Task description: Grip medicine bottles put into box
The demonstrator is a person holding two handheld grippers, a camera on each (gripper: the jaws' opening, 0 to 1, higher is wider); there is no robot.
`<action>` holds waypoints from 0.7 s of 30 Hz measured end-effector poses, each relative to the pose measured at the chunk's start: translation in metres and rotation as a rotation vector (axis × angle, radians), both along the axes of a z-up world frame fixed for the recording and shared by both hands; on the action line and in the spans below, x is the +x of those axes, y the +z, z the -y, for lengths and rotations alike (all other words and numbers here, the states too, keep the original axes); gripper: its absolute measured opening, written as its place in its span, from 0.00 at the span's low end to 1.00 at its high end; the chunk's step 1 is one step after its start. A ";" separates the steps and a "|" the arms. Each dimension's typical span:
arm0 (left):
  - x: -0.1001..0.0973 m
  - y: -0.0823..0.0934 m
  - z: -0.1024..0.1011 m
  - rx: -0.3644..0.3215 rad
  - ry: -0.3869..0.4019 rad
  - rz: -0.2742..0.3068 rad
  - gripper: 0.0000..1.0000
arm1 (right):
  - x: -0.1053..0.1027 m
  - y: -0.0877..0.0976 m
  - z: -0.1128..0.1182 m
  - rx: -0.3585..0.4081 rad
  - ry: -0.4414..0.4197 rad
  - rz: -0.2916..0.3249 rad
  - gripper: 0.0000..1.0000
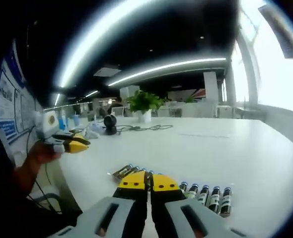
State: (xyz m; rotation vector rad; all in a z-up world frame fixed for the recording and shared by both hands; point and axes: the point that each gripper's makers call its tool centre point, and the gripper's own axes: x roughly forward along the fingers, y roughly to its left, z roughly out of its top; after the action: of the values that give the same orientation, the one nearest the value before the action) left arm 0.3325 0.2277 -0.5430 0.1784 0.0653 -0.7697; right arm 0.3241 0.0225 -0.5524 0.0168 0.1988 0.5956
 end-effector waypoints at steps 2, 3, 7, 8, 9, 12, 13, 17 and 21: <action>-0.001 0.001 0.002 0.000 -0.002 0.006 0.04 | -0.002 -0.001 0.009 0.003 -0.012 0.002 0.00; -0.001 0.000 0.003 -0.003 -0.006 0.008 0.04 | -0.003 -0.002 0.012 0.001 -0.016 0.004 0.00; -0.001 -0.004 0.005 0.001 0.006 -0.002 0.04 | -0.010 -0.004 0.025 0.002 -0.026 -0.002 0.00; -0.002 -0.005 0.005 0.005 0.009 -0.002 0.04 | -0.013 -0.004 0.029 0.001 -0.030 -0.003 0.00; -0.002 -0.005 0.004 0.005 0.014 -0.007 0.04 | -0.015 -0.004 0.032 -0.002 -0.031 -0.001 0.00; -0.004 -0.004 0.000 -0.009 0.029 -0.007 0.04 | -0.020 -0.005 0.041 -0.005 -0.038 0.007 0.00; -0.005 -0.004 -0.001 -0.012 0.034 -0.009 0.04 | -0.021 -0.006 0.045 -0.004 -0.042 0.008 0.00; -0.010 -0.001 -0.005 -0.040 0.036 -0.013 0.04 | -0.028 -0.012 0.056 0.003 -0.055 0.001 0.00; -0.015 -0.003 -0.002 -0.054 0.033 -0.022 0.04 | -0.034 -0.016 0.063 -0.002 -0.065 0.006 0.00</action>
State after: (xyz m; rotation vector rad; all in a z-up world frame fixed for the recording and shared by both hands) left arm 0.3177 0.2297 -0.5460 0.1175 0.0685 -0.7397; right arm 0.2899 -0.0409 -0.5681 0.0197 0.1919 0.5302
